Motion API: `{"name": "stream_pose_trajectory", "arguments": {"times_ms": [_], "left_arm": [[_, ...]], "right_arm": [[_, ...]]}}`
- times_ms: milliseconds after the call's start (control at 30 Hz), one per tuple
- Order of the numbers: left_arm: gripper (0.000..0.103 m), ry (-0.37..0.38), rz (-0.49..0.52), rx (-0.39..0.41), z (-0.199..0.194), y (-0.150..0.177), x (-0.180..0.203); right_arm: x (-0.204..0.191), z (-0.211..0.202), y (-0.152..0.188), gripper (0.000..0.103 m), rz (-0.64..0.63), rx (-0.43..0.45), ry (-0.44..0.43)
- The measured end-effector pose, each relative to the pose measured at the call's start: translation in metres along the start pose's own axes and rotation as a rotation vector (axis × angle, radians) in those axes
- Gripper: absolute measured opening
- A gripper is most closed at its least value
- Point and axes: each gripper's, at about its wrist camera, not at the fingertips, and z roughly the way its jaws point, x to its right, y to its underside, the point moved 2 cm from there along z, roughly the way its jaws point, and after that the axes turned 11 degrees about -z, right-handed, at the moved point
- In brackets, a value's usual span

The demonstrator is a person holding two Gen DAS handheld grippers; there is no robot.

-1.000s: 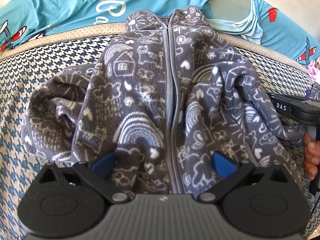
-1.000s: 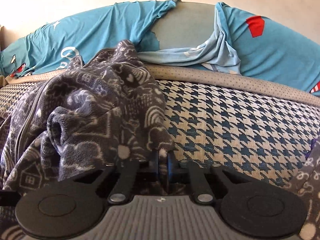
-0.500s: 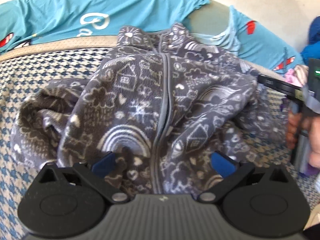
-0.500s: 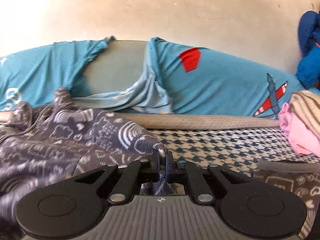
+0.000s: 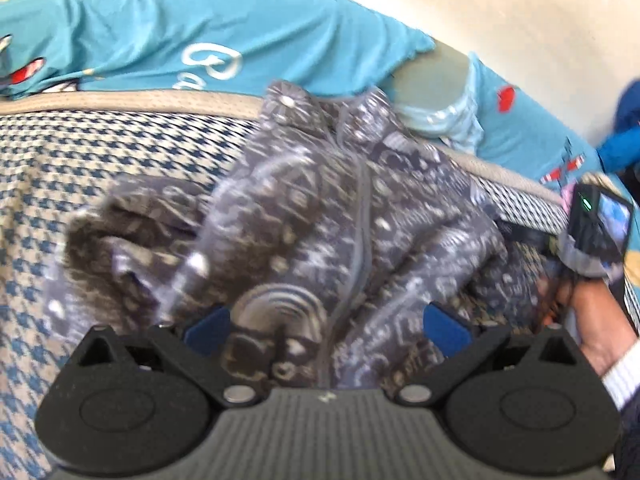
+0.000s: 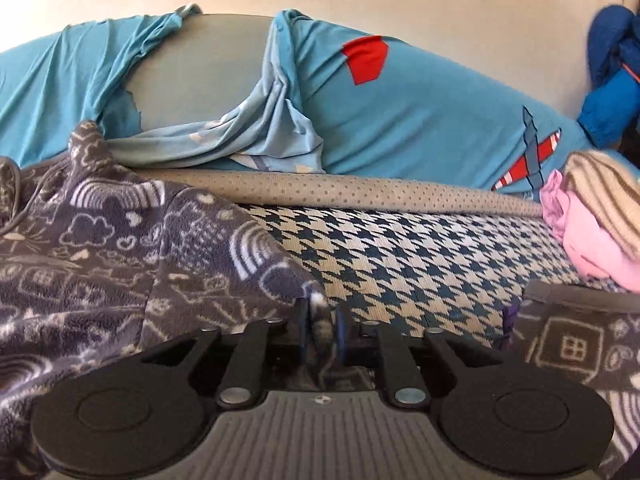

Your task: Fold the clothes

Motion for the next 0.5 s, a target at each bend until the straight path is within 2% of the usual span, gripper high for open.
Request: {"name": "stream_pose_trajectory", "arguments": {"times_ms": [233,333,500], "left_arm": [[0.103,-0.080,-0.076,0.106,-0.025,-0.024,-0.030],[0.103,-0.102,-0.123,0.106,-0.028,-0.030,-0.048],[0.103,-0.137,-0.205,0.097,-0.030,-0.038,-0.079]], "right_arm": [[0.005,-0.024,-0.001,0.037,0.042,0.024,-0.020],[0.005,-0.038,0.000,0.040,0.041,0.039,-0.017],[0.004,-0.061,0.001,0.047,0.078,0.059,-0.064]]}}
